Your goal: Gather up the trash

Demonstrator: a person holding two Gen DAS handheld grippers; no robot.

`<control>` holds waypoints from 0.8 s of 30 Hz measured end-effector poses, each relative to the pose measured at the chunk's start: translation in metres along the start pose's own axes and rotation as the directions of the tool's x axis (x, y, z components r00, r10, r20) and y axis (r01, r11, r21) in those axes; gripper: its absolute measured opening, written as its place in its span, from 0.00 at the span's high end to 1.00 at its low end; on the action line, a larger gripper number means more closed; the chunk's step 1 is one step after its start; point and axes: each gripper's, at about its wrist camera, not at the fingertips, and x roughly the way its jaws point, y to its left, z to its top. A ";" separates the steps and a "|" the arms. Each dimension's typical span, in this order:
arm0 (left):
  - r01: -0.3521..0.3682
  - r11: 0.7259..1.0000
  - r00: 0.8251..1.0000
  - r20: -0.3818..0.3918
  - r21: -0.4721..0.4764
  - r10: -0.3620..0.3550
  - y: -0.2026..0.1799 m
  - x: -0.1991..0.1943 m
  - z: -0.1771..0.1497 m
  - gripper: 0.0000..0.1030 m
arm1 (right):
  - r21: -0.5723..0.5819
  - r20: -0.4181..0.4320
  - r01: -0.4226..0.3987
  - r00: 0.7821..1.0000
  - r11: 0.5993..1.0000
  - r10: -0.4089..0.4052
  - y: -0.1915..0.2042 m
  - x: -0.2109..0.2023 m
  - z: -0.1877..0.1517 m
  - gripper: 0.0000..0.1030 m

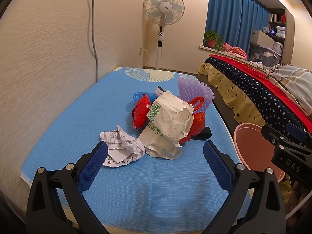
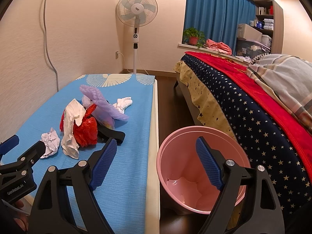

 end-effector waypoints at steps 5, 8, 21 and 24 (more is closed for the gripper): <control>-0.001 1.000 1.000 0.000 -0.001 0.001 0.000 0.000 0.000 0.08 | -0.001 0.000 -0.002 1.000 1.000 0.002 0.001 0.000 0.000 0.21; -0.001 1.000 1.000 0.000 0.000 0.001 0.000 0.000 0.000 0.08 | 0.000 -0.002 -0.003 1.000 1.000 0.003 0.001 0.000 0.000 0.25; -0.068 0.996 0.998 0.011 -0.062 0.069 0.014 0.009 0.006 0.30 | 0.048 0.013 -0.146 0.989 0.988 0.145 0.009 0.007 0.007 0.52; -0.099 0.991 0.995 0.007 -0.086 0.100 0.024 0.014 0.006 0.42 | 0.047 0.021 -0.198 0.980 0.979 0.197 0.016 0.012 0.010 0.58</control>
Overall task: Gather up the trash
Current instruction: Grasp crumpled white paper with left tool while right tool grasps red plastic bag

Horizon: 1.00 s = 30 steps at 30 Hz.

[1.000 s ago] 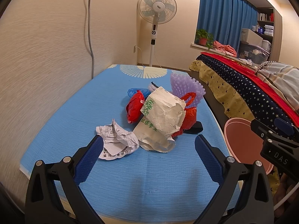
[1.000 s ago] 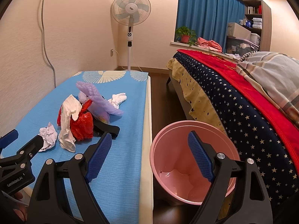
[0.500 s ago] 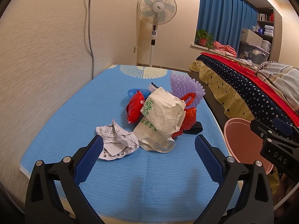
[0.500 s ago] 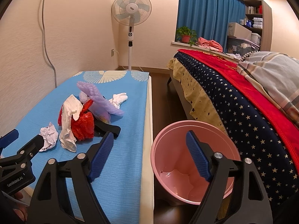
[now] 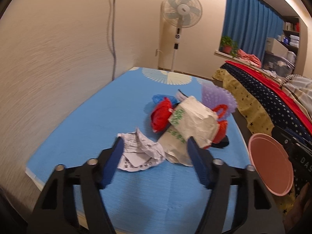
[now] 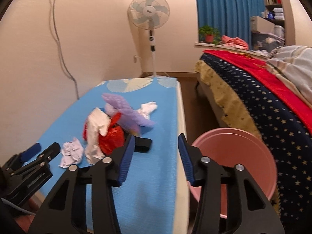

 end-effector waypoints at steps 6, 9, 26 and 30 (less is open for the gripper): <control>-0.031 0.998 0.999 -0.023 -0.050 0.030 0.018 0.015 0.006 0.62 | 0.015 0.001 -0.070 0.998 0.997 0.070 0.005 0.020 0.002 0.62; -0.035 0.998 0.999 -0.036 -0.054 0.033 0.019 0.024 0.006 0.63 | 0.030 -0.017 -0.096 0.995 0.995 0.097 0.006 0.034 0.000 0.62; -0.009 0.994 0.989 -0.146 -0.109 -0.007 0.022 0.075 -0.006 0.63 | 0.065 -0.104 -0.220 0.969 0.973 0.226 0.022 0.091 -0.005 0.61; 0.008 0.995 0.985 -0.170 -0.101 -0.025 0.018 0.084 -0.008 0.63 | 0.066 -0.111 -0.242 0.962 0.968 0.248 0.023 0.098 -0.005 0.61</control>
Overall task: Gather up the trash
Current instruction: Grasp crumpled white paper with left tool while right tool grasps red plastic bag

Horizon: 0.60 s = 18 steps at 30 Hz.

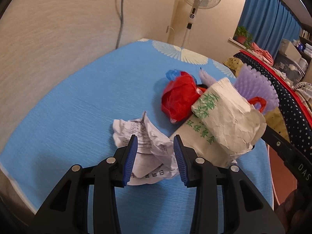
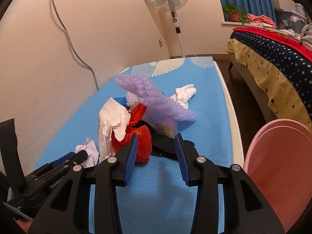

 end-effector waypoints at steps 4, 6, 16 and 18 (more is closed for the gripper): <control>0.002 1.000 1.000 -0.031 0.010 -0.002 -0.003 0.009 0.000 0.66 | -0.019 -0.010 -0.036 0.999 0.999 0.036 0.005 0.004 -0.001 0.61; 0.005 1.000 0.999 -0.047 0.008 -0.005 -0.003 0.012 -0.001 0.74 | -0.027 -0.016 -0.049 0.999 0.998 0.048 0.007 0.004 -0.001 0.61; 0.009 1.000 0.999 -0.036 0.024 -0.008 -0.003 0.002 0.002 0.92 | -0.055 -0.048 -0.111 0.993 0.992 0.109 0.015 0.008 -0.002 0.91; 0.011 1.000 0.999 -0.033 0.023 -0.010 -0.001 0.000 0.002 0.92 | -0.069 -0.055 -0.123 0.991 0.990 0.119 0.018 0.007 -0.003 0.98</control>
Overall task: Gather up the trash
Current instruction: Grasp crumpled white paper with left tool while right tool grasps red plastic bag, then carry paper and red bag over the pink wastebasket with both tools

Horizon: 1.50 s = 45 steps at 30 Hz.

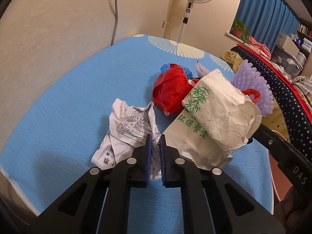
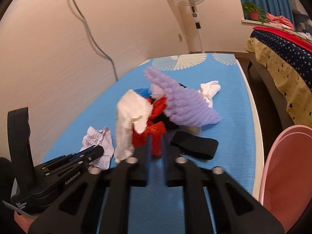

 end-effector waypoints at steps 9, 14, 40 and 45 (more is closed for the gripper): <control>0.020 1.000 0.999 0.045 -0.008 -0.020 0.003 -0.022 0.000 0.93 | -0.058 0.059 -0.001 0.998 0.998 0.004 0.016 -0.026 0.007 1.00; 0.029 0.999 0.997 0.072 -0.014 -0.028 0.006 -0.036 0.002 0.93 | -0.093 0.104 0.019 0.995 0.995 -0.009 0.026 -0.047 0.012 1.00; 0.065 0.998 0.990 0.123 0.005 -0.065 0.000 -0.061 0.006 0.93 | -0.024 0.017 0.117 0.993 0.993 -0.117 -0.002 -0.040 -0.014 0.63; 0.068 0.998 0.989 0.129 0.010 -0.068 -0.004 -0.059 0.007 0.93 | -0.035 0.004 0.093 0.996 0.995 -0.092 0.000 -0.037 -0.015 0.90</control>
